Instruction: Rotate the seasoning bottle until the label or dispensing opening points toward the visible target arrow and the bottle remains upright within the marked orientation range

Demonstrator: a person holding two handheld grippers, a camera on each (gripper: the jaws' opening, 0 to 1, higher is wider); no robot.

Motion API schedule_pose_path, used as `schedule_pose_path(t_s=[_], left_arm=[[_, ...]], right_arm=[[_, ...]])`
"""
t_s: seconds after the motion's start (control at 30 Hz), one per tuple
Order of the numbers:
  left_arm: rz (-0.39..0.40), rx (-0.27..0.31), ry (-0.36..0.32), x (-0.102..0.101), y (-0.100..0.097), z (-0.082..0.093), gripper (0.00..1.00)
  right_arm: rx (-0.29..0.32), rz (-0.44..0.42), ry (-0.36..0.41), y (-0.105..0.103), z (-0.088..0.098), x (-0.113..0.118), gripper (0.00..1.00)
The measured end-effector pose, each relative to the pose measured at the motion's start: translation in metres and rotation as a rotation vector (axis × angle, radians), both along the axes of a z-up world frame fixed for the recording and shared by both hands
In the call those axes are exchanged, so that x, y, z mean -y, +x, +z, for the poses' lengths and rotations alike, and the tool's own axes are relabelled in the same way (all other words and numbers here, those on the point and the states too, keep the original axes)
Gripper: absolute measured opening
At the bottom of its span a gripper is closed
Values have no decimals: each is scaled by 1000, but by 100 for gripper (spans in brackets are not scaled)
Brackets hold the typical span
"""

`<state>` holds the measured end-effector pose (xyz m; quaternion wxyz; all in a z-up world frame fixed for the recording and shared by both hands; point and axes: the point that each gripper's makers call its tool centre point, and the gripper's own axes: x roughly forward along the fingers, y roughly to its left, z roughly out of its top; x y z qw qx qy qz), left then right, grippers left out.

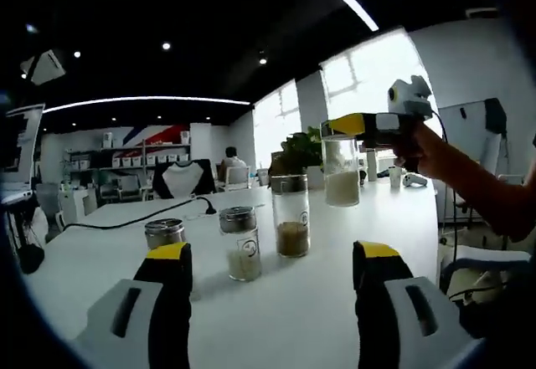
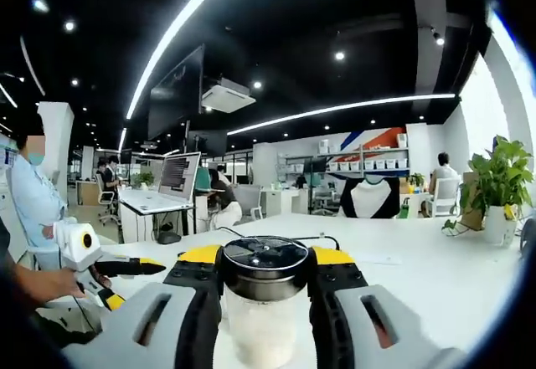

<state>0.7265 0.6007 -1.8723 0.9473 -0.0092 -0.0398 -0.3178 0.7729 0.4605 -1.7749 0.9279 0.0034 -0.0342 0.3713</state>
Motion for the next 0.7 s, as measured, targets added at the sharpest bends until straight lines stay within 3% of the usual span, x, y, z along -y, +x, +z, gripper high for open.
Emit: schedule_pose_path(t_s=[0.1, 0.2, 0.27, 0.37, 0.53, 0.7], left_arm=[[-82, -25, -35, 13, -8, 2, 84], [-97, -38, -58, 17, -9, 2, 84], [-103, -24, -51, 20, -11, 1, 84], [-129, -43, 15, 33, -14, -8, 84], [-171, -58, -32, 43, -19, -6, 81], [-189, -57, -8, 52, -23, -9, 80]], right_arm=[[-7, 33, 15, -11, -9, -10, 37], [-36, 70, 31, -22, -19, -21, 37], [-43, 94, 35, -29, -23, -27, 37], [-42, 121, 50, -39, -28, -38, 37], [-33, 161, 95, -51, -28, -48, 37], [-36, 214, 86, -66, -33, -62, 37]])
